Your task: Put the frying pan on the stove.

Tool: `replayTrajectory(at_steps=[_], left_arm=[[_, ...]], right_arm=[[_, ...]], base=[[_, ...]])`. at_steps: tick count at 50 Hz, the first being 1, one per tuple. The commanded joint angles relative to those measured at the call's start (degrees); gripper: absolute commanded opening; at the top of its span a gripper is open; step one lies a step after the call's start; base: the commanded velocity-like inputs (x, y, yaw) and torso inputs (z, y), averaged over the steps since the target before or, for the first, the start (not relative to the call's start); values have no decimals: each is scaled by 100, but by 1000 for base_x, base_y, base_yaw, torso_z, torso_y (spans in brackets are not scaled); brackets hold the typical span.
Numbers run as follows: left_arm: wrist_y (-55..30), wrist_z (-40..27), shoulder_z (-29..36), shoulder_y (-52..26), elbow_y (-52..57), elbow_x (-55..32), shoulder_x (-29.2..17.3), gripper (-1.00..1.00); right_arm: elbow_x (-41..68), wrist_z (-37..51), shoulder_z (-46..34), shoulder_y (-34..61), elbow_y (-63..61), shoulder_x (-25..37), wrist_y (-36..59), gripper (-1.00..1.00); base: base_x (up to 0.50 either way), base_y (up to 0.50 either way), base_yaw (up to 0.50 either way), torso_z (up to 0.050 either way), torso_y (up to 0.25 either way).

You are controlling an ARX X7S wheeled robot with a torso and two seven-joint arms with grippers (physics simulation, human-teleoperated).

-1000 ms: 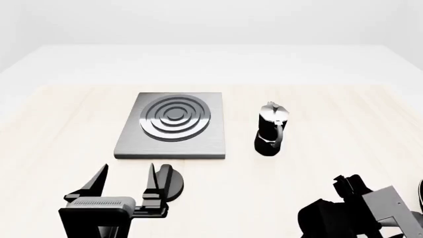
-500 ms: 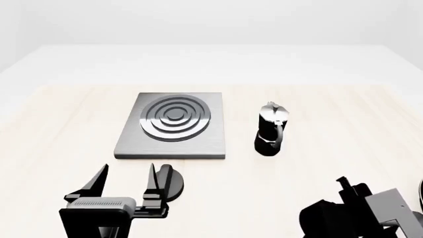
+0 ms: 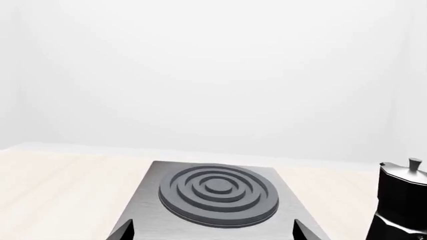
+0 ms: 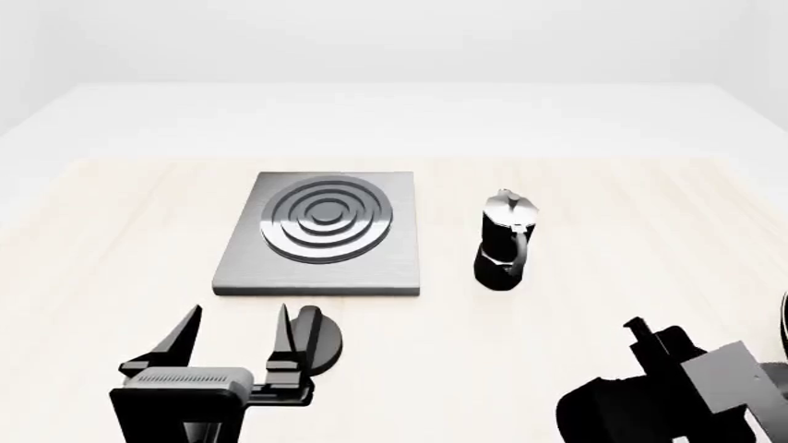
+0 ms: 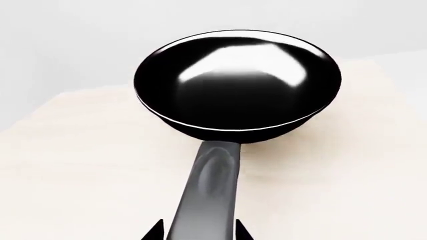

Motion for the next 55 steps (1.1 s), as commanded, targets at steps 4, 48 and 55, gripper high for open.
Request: replayTrajectory(at_steps=[4, 48, 55], left_arm=[[8, -30, 7, 0, 13, -18, -29, 100], [66, -102, 68, -31, -16, -16, -80, 100], [72, -118, 67, -30, -10, -25, -92, 100]], right_arm=[[-465, 31, -460, -4, -628, 265, 256, -100], [-433, -893, -1320, -67, -1705, 639, 355, -100], [-529, -1118, -1576, -7, -1727, 707, 334, -100]], base=[[0, 0, 0, 0, 0], [0, 0, 0, 0, 1], [0, 0, 0, 0, 2]])
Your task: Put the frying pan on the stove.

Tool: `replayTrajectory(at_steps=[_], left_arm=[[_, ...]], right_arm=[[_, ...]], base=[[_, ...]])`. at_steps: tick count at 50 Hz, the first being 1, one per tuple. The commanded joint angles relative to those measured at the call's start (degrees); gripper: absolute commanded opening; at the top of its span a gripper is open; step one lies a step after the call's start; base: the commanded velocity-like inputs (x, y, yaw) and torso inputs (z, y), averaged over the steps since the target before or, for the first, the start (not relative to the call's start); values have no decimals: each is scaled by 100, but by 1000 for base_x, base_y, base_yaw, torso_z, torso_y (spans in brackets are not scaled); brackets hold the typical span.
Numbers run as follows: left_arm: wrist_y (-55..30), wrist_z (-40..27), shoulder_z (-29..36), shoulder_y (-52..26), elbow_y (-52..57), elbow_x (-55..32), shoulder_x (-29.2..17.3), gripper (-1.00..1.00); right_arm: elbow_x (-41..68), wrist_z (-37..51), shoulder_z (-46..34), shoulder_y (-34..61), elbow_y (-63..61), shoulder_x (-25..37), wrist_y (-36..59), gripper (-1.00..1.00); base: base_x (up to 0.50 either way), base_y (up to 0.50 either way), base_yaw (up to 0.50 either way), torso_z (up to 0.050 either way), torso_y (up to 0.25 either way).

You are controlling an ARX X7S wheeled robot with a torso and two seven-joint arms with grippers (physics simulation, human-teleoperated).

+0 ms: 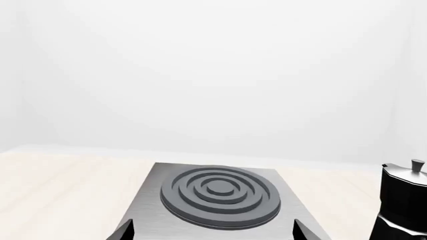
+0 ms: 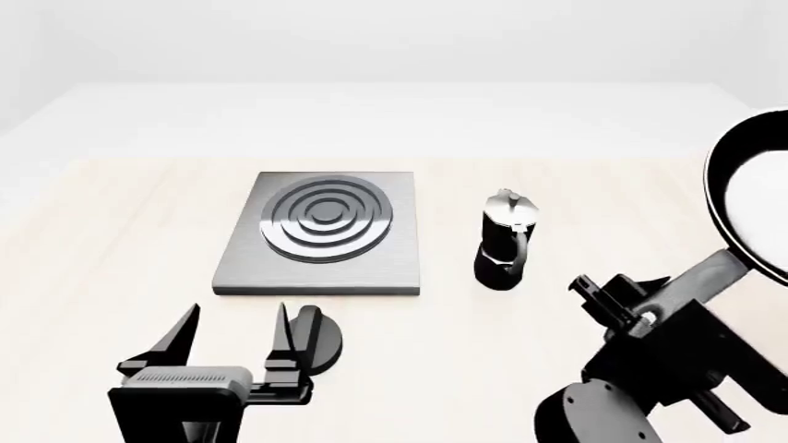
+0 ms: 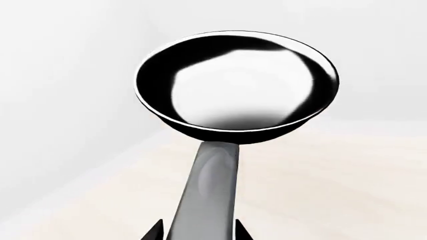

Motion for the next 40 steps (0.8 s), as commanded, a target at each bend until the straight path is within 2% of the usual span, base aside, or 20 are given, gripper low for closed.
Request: replayTrajectory(at_steps=[1, 30, 31, 32, 38, 40], left_arm=[[17, -23, 5, -2, 1, -7, -16, 100], [54, -60, 26, -21, -29, -43, -47, 100], [67, -67, 26, -23, -33, -24, -47, 100], [64, -65, 28, -24, -33, -33, -49, 100], [68, -79, 29, -31, -34, -30, -60, 100], [74, -79, 37, -33, -39, -23, -61, 100]], right_arm=[[-240, -320, -368, 120, -270, 170, -78, -100], [44, -1217, -844, 214, -543, 401, -225, -100], [11, -1030, -906, 294, -600, 436, 214, -100], [-16, -1118, -906, 257, -562, 419, -4, -100], [127, -1274, -983, 363, -518, 435, 130, -100], [214, -1763, -1074, 329, -445, 453, -340, -100]], base=[[0, 0, 0, 0, 0], [0, 0, 0, 1, 2], [0, 0, 0, 0, 0], [0, 0, 0, 0, 0], [0, 0, 0, 0, 2], [0, 0, 0, 0, 5]])
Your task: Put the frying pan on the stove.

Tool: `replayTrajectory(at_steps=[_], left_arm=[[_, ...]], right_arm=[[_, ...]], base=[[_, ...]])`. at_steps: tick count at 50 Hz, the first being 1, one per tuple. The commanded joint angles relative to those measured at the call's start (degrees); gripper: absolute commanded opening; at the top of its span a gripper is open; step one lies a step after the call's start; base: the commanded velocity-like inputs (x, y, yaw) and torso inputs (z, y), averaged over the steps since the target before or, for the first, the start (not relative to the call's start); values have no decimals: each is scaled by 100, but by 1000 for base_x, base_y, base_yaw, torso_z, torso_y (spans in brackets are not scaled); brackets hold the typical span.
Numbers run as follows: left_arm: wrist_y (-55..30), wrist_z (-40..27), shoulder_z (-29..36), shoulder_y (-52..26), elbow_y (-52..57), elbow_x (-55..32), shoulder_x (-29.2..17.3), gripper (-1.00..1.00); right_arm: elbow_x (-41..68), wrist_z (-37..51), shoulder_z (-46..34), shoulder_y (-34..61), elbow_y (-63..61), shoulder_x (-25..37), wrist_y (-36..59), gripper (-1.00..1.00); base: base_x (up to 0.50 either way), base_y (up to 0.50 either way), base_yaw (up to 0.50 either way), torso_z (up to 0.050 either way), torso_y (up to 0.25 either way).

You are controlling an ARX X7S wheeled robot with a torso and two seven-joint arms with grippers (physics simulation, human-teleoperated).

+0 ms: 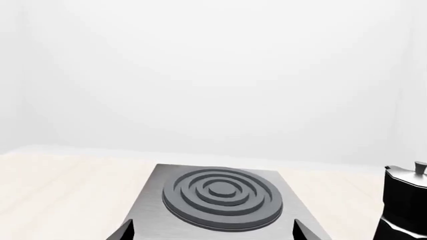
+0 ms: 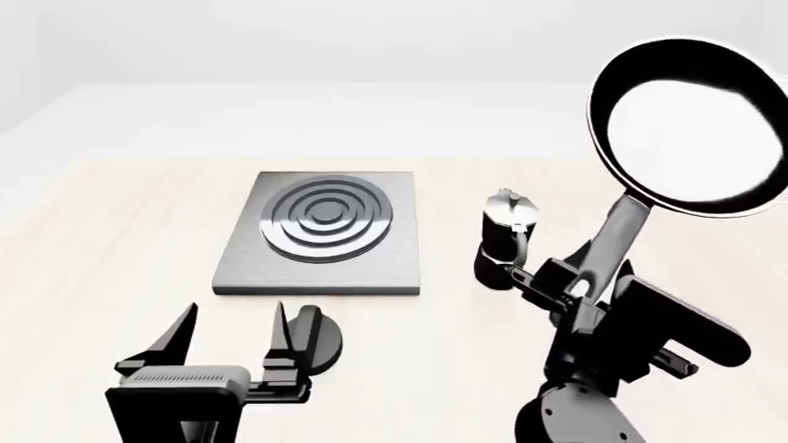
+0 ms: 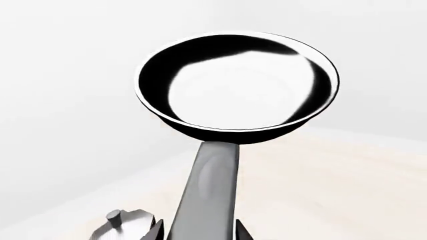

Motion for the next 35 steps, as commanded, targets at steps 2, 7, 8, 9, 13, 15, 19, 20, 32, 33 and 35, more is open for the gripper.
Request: replayTrajectory(at_steps=[2, 7, 8, 9, 13, 15, 19, 20, 32, 33, 35], left_arm=[[15, -23, 9, -16, -9, 1, -14, 100], [13, -37, 9, -21, -8, -3, -21, 100], [12, -39, 11, -18, -1, -3, -24, 100], [14, -40, 17, -13, 4, 1, -25, 100], [14, -47, 17, -20, -2, -5, -30, 100], [13, -53, 18, -18, 5, -6, -34, 100], [16, -59, 22, -17, 7, -8, -40, 100], [15, -61, 21, -17, 8, -12, -42, 100], [38, -79, 40, -34, -17, 6, -45, 100], [39, -80, 40, -35, -18, 4, -46, 100], [46, -82, 39, -44, -36, 3, -44, 100]], right_arm=[[-39, -784, -268, 174, -77, 126, -425, -100], [9, -1110, -486, 289, -64, 197, -353, -100], [1, -1051, -493, 304, -79, 195, -269, -100], [-18, -1219, -609, 360, -70, 246, -247, -100], [-7, -1506, -807, 410, -108, 324, -219, -100], [-52, -1570, -878, 436, -125, 348, -211, -100], [-1, -1619, -903, 473, -102, 351, -160, -100], [49, -1669, -912, 483, -93, 355, -150, -100], [58, -1922, -1199, 771, -320, 475, 219, -100], [49, -1927, -1217, 788, -330, 482, 246, -100], [70, -2121, -1313, 847, -345, 534, 248, -100]], base=[[0, 0, 0, 5, 0], [0, 0, 0, 0, 2], [0, 0, 0, 0, 0], [0, 0, 0, 0, 10], [0, 0, 0, 0, 0], [0, 0, 0, 0, 5], [0, 0, 0, 0, 0], [0, 0, 0, 0, 11], [0, 0, 0, 1, 2], [0, 0, 0, 0, 0], [0, 0, 0, 0, 5]])
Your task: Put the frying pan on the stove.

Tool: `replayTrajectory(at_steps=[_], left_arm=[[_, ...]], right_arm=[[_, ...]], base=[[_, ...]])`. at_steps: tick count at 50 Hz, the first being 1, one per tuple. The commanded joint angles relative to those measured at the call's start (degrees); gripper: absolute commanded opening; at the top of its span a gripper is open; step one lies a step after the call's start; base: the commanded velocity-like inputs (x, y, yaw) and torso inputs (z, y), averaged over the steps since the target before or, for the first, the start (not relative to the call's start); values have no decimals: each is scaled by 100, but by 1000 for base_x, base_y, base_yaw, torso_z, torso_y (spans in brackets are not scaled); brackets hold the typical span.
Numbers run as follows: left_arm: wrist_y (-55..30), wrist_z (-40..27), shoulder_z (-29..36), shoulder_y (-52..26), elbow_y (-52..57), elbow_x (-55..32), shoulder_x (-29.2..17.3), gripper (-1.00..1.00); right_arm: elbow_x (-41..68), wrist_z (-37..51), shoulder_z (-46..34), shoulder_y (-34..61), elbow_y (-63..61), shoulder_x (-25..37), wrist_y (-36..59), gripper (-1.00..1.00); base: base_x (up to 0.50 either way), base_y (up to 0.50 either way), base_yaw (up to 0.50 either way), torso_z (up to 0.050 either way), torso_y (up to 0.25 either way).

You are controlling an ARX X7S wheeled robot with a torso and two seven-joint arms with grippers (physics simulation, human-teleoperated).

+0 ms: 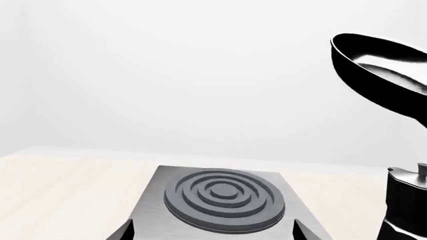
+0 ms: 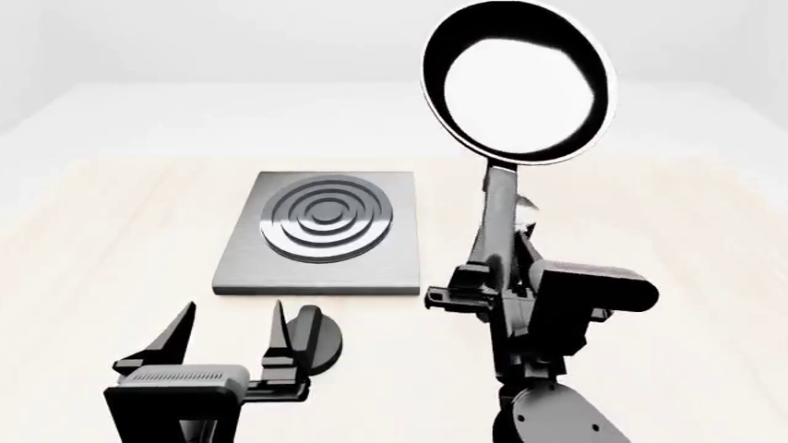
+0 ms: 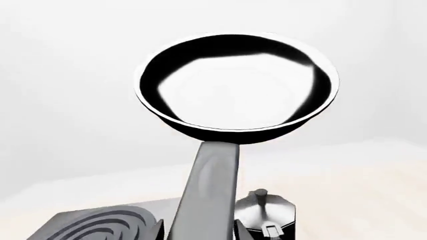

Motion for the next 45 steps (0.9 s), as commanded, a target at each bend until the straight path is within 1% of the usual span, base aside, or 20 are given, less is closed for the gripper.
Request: replayTrajectory(at_steps=[1, 6, 11, 16, 18, 20, 26, 32, 45], left_arm=[[21, -17, 11, -18, -30, 6, -5, 100], [25, -24, 20, -20, -34, 8, -9, 100], [23, -30, 21, -26, -31, -8, -17, 100], [24, -40, 29, -30, -32, -6, -21, 100], [21, -44, 28, -31, -27, -9, -25, 100], [23, -49, 30, -34, -30, -9, -26, 100], [30, -51, 53, -25, -26, -1, -33, 100], [40, -65, 49, -21, -19, -2, -43, 100], [55, -70, 72, -25, -42, -15, -54, 100]], right_arm=[[-325, -390, -244, 370, -336, 156, 207, -100], [-339, -545, -388, 543, -240, 181, 394, -100], [-112, -972, -399, 594, -92, 224, 221, -100], [-160, -1246, -515, 719, -23, 314, 199, -100], [-528, -1234, -712, 810, -82, 411, 285, -100], [-363, -1443, -685, 784, -55, 423, 127, -100], [-231, -1738, -674, 893, 59, 526, 77, -100], [-272, -1929, -765, 1092, 291, 543, 186, -100], [-9, -2457, -751, 1388, 723, 541, 161, -100]], base=[[0, 0, 0, 0, 0], [0, 0, 0, 0, 2], [0, 0, 0, 2, 2], [0, 0, 0, 0, 2], [0, 0, 0, 0, 0], [0, 0, 0, 0, 0], [0, 0, 0, 0, 3], [0, 0, 0, 2, 2], [0, 0, 0, 0, 2]])
